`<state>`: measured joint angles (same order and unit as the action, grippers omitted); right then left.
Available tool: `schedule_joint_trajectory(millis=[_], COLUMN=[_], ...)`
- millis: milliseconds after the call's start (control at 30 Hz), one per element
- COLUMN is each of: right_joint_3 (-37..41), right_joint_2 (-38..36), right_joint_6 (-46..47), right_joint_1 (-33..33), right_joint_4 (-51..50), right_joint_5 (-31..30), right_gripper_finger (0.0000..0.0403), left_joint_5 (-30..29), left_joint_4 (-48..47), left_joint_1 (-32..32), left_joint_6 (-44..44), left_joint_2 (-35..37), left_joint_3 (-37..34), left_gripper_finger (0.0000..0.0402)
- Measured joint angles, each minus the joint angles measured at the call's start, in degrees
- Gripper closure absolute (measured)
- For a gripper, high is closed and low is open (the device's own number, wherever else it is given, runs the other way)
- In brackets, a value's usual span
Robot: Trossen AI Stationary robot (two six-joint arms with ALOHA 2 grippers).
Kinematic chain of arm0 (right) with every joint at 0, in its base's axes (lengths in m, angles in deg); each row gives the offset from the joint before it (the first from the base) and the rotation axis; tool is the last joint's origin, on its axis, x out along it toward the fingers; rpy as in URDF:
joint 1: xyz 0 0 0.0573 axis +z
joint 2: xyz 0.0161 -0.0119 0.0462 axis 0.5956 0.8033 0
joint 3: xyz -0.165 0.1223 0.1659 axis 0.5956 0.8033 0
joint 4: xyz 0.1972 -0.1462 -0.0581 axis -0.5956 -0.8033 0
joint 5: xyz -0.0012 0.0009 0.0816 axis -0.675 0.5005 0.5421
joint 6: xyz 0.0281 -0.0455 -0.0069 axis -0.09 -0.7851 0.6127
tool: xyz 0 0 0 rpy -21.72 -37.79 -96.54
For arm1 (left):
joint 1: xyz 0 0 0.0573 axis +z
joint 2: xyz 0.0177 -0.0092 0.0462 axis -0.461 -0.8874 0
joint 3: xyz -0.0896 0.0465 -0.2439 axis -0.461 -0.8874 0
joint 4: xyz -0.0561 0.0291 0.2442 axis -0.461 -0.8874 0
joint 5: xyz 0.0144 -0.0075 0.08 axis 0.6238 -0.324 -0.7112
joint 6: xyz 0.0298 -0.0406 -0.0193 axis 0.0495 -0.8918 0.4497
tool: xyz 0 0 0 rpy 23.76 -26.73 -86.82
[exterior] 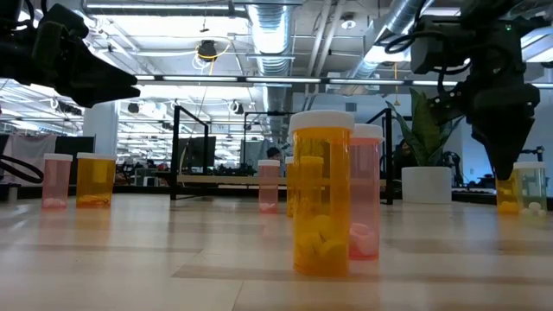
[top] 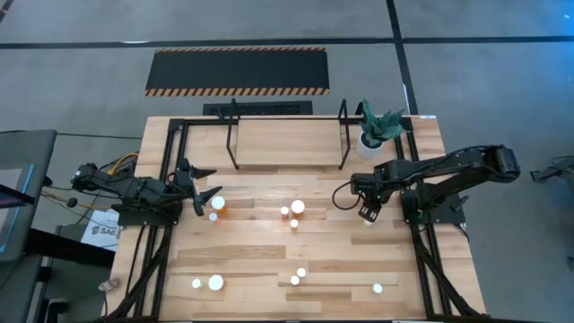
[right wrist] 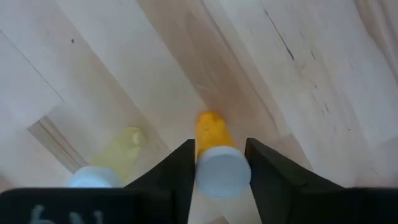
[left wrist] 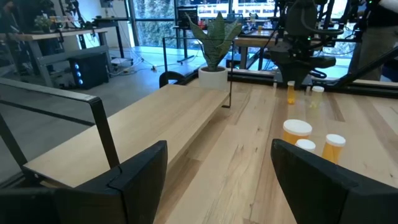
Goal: Pick and place medicine bottles onto shelf by color
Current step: Put the top small orange pill bottle on the shelf
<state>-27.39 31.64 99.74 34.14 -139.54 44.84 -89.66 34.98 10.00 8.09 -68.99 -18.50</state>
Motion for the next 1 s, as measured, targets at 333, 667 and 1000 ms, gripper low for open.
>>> schedule_joint_trajectory(millis=[333, 667, 1000], right_joint_3=[-0.71, -6.45, -13.29], right_joint_2=[-0.2, -0.03, 1.43], right_joint_6=[-0.7, -6.22, -11.75], right_joint_1=[0.0, 0.0, -1.36], right_joint_4=[-2.26, -4.49, -6.3], right_joint_5=[1.48, 1.39, -3.26], right_gripper_finger=[0.0271, 0.0267, 0.0255], left_joint_5=[-0.01, 0.0, 0.0], left_joint_4=[0.02, 0.02, 0.02], left_joint_1=[0.01, 0.02, 0.0], left_joint_6=[0.01, 0.0, 0.01], left_joint_2=[-0.02, 0.0, 0.0], left_joint_3=[0.0, 0.0, 0.0], left_gripper_finger=[0.0129, 0.0129, 0.0129])
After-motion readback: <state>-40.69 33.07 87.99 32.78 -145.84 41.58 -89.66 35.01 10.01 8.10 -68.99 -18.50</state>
